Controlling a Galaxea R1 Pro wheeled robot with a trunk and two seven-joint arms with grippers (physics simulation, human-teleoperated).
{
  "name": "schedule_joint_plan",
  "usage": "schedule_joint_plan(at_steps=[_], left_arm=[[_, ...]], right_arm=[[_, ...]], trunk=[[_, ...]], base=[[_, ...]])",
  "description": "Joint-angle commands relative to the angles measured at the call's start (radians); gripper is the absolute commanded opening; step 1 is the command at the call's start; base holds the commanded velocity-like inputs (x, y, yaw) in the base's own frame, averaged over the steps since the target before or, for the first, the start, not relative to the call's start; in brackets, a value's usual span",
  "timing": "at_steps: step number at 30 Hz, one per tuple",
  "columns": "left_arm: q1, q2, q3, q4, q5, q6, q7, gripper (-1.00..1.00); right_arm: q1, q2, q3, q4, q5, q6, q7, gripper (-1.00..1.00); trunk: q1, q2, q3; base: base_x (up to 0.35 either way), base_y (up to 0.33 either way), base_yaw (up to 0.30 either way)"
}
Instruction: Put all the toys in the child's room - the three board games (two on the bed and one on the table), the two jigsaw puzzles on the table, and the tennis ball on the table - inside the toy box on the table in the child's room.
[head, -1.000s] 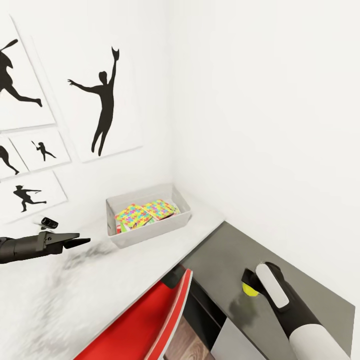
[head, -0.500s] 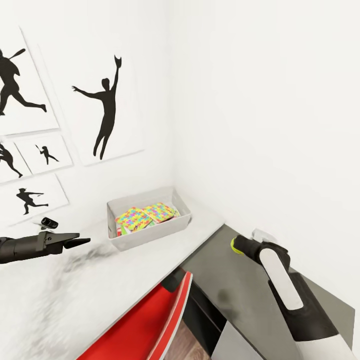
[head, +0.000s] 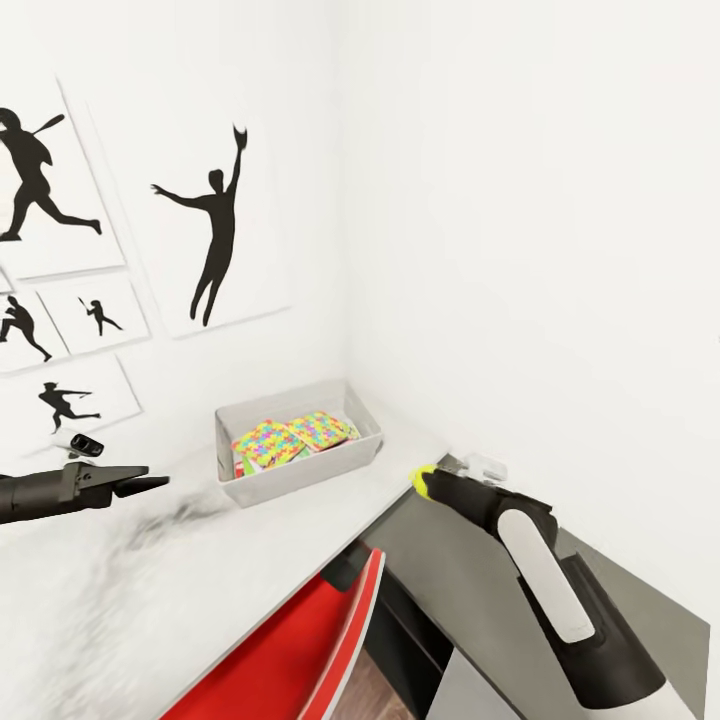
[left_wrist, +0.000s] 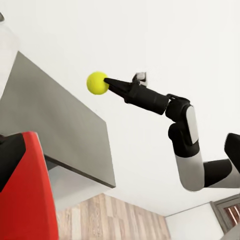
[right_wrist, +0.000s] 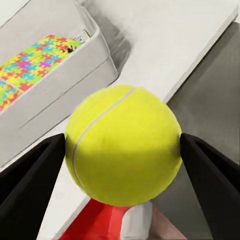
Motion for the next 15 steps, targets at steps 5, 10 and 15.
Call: schedule_joint_plan(at_steps=[5,10,15], left_arm=[[0.000,0.004,-0.002,0.001,0.000,0.010,-0.003,1.00],[0.000,0.006,-0.001,0.001,0.000,0.010,-0.003,1.00],[0.000,0.006,-0.001,0.001,-0.001,0.010,-0.003,1.00]], right_arm=[[0.076,-0.012,-0.037,-0.001,-0.005,-0.024,0.343,-1.00],[0.095,-0.018,-0.101,-0.001,-0.007,0.003,0.465,-1.00],[0.101,-0.018,-0.109,-0.001,-0.008,0.014,0.485,-1.00]], trunk=[[0.001,-0.002,0.006],[0.001,-0.002,0.014],[0.001,-0.002,0.021]], base=[[0.000,0.000,0.000],[0.000,0.000,0.000],[0.000,0.000,0.000]])
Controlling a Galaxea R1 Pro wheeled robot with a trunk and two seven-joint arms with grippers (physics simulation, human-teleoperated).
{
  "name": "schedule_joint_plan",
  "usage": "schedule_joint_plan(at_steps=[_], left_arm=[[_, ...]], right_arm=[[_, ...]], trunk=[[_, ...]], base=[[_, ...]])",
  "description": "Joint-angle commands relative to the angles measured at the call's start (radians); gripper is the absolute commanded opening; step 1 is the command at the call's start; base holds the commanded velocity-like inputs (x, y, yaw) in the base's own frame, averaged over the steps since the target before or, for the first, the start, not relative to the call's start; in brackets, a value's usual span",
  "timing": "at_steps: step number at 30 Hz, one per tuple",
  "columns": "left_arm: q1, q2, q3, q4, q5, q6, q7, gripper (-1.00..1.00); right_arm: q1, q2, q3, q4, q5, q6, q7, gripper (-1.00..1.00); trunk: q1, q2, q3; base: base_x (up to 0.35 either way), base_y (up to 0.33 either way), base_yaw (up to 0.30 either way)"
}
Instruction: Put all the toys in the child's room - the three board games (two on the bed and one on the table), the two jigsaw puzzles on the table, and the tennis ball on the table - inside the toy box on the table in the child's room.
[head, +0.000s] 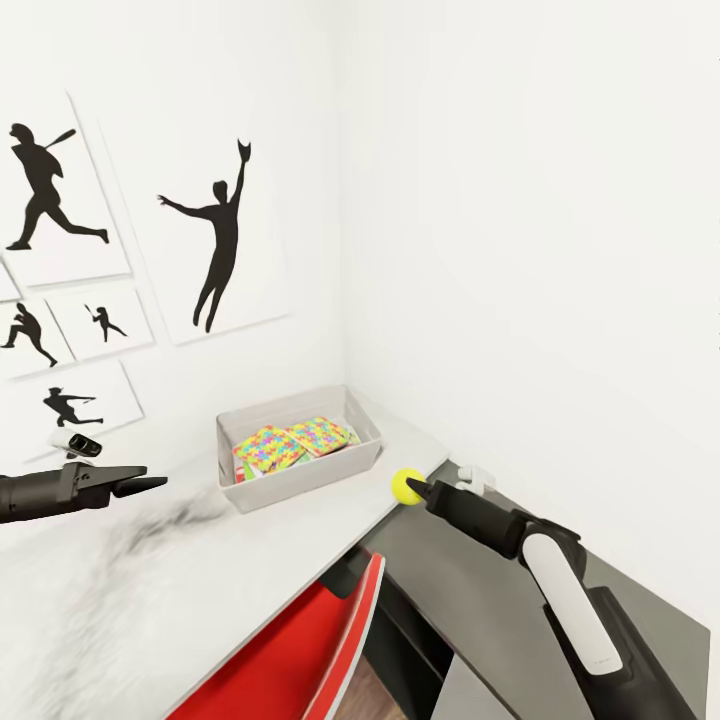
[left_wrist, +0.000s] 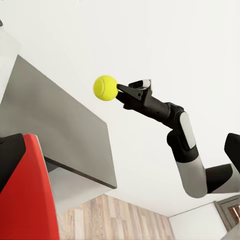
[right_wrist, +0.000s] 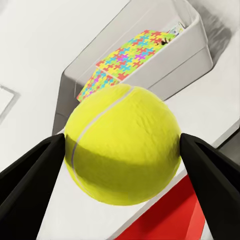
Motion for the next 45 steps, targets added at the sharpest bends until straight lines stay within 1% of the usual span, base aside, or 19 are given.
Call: schedule_joint_plan(at_steps=[1,12,38,45], left_arm=[[-0.001,0.001,0.000,0.000,0.001,0.011,-0.003,1.00],[-0.001,0.000,-0.001,0.000,0.000,0.011,-0.003,1.00],[-0.001,0.000,-0.001,0.000,0.000,0.011,-0.003,1.00],[-0.001,0.000,-0.002,0.000,0.000,0.011,-0.003,1.00]], right_arm=[[-0.001,0.000,0.001,-0.001,-0.010,0.002,-0.008,-1.00],[0.001,0.004,0.006,-0.001,-0.010,-0.002,-0.006,-1.00],[0.001,0.002,0.007,0.000,-0.010,-0.007,-0.004,-1.00],[0.001,0.003,0.006,0.000,-0.010,-0.005,-0.004,-1.00]], trunk=[[0.001,-0.002,-0.002],[0.001,-0.002,0.000],[0.001,-0.002,0.037],[0.001,-0.002,0.040]], base=[[0.000,0.000,0.000],[0.000,0.000,0.020],[0.000,-0.011,0.148],[0.000,0.000,0.040]])
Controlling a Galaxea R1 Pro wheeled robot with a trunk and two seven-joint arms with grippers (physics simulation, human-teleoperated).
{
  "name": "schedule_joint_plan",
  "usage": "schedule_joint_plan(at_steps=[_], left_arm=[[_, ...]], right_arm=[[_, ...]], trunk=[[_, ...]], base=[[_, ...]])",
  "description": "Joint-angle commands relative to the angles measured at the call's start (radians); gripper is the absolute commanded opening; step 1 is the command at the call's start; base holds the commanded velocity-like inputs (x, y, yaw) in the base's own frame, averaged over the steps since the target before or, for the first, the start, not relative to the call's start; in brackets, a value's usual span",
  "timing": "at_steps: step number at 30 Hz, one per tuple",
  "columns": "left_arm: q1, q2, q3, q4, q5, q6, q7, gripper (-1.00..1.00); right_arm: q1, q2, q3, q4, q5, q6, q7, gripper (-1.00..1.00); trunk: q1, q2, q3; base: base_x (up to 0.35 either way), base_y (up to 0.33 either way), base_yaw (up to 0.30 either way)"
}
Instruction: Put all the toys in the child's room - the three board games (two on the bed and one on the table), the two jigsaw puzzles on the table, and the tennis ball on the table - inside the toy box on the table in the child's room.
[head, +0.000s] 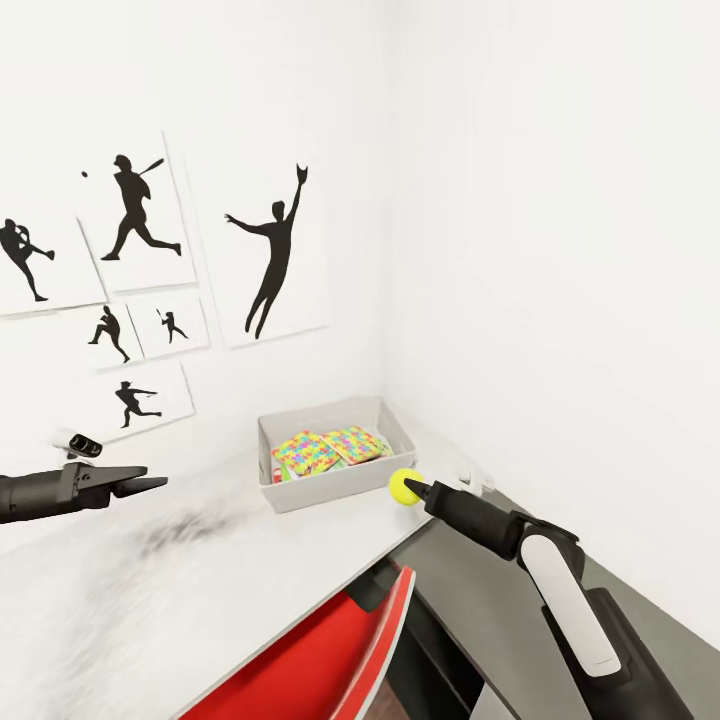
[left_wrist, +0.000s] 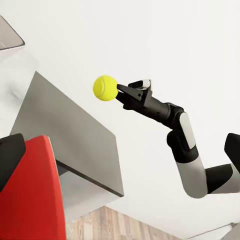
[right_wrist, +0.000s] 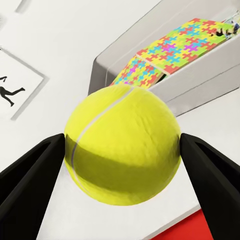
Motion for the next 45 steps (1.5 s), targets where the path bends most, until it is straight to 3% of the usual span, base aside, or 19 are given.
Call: schedule_joint_plan(at_steps=[1,45], left_arm=[[-0.001,0.000,-0.001,0.000,0.000,0.011,-0.003,1.00],[-0.001,-0.013,-0.003,0.000,-0.001,0.010,-0.003,1.00]], right_arm=[[-0.001,-0.001,0.001,-0.001,-0.010,0.002,-0.009,-1.00],[-0.001,0.007,0.001,-0.001,-0.012,0.000,-0.010,-1.00]], trunk=[[0.001,-0.002,-0.002],[0.001,-0.002,-0.002]], base=[[0.000,0.000,0.006],[0.057,-0.011,0.078]])
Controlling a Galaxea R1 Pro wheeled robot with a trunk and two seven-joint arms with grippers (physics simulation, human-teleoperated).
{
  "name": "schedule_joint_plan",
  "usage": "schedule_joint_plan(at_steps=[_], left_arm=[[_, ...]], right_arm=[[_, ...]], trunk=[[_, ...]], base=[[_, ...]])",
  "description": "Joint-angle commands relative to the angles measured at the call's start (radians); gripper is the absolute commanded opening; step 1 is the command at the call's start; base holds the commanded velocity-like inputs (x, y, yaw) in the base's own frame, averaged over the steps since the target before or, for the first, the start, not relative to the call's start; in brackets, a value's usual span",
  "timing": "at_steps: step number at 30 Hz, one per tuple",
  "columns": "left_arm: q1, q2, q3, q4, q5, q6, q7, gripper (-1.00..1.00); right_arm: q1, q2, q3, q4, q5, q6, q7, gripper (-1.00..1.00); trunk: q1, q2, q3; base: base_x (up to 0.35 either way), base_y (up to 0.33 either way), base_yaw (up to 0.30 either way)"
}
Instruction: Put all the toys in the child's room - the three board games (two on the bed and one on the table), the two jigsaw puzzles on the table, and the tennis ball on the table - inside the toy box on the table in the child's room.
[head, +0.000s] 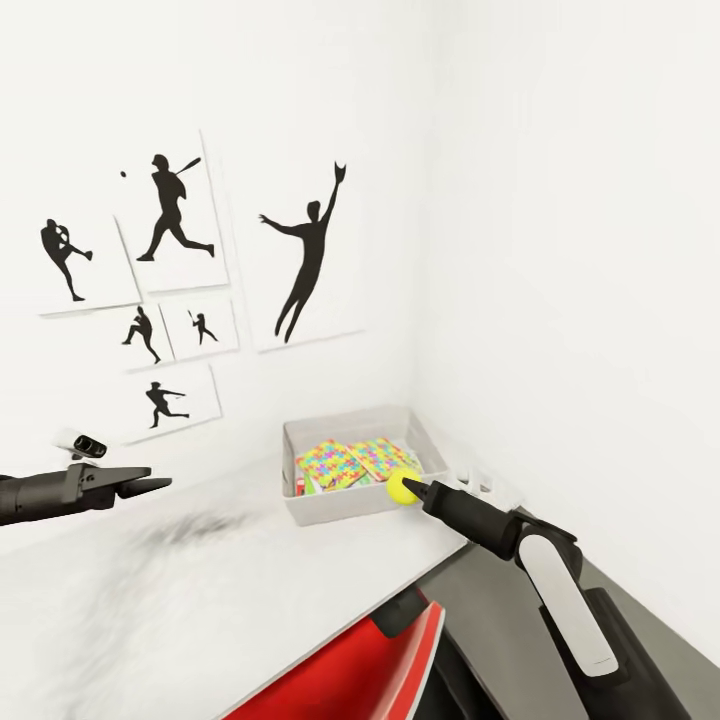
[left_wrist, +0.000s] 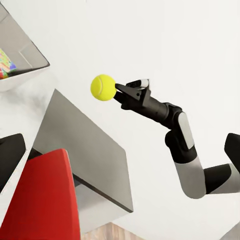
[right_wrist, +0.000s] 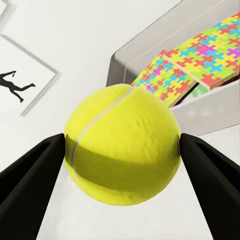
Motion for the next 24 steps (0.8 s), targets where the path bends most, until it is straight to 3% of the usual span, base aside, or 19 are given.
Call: schedule_joint_plan(at_steps=[1,24], left_arm=[[-0.001,0.000,-0.001,0.000,0.000,0.010,-0.003,1.00],[-0.001,0.000,-0.001,0.000,0.001,0.010,-0.003,1.00]], right_arm=[[-0.001,0.000,0.001,-0.001,-0.010,0.002,-0.009,-1.00],[-0.001,-0.001,0.001,-0.001,-0.010,0.002,-0.009,-1.00]], trunk=[[0.001,-0.002,-0.002],[0.001,-0.002,-0.002]], base=[[0.177,0.000,0.104],[0.089,0.000,0.019]])
